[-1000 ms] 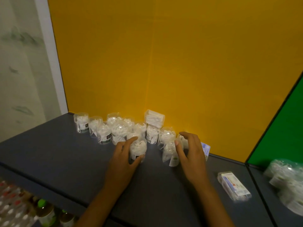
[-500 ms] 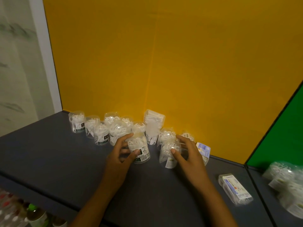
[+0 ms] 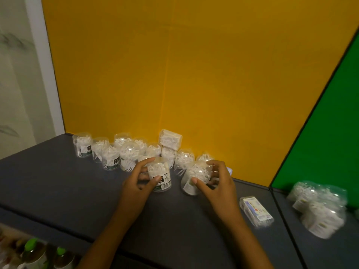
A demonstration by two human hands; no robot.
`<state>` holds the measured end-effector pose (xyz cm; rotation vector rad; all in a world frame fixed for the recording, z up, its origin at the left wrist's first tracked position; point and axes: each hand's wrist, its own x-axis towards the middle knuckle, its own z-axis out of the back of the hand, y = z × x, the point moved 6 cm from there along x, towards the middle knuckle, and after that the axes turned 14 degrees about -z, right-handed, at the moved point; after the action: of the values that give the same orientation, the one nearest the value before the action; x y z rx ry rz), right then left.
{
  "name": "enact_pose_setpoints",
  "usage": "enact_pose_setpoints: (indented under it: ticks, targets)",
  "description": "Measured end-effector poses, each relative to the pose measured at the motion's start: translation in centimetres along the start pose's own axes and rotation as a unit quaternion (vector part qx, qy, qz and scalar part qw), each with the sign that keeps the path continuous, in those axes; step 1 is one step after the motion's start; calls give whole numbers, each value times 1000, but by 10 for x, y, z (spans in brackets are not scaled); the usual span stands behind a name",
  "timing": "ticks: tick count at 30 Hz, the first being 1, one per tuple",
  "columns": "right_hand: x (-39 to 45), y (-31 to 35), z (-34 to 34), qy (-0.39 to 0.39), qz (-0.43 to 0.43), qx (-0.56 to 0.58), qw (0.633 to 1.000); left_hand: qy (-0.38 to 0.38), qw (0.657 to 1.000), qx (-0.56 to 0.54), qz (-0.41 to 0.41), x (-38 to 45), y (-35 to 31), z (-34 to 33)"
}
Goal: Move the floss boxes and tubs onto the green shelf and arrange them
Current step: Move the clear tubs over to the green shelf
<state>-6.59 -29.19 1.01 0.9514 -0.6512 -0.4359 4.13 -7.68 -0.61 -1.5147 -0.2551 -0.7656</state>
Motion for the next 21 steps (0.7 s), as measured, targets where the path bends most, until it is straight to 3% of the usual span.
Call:
enact_pose_setpoints:
  ticks: [9,21]
  targets:
    - [-41,13,146,-124,33,35,991,28,996,-65,-50,-25,-89,-88]
    - [-94,-49,341,-190,4,5,982,94,991,-84,-50,-98,-170,-245]
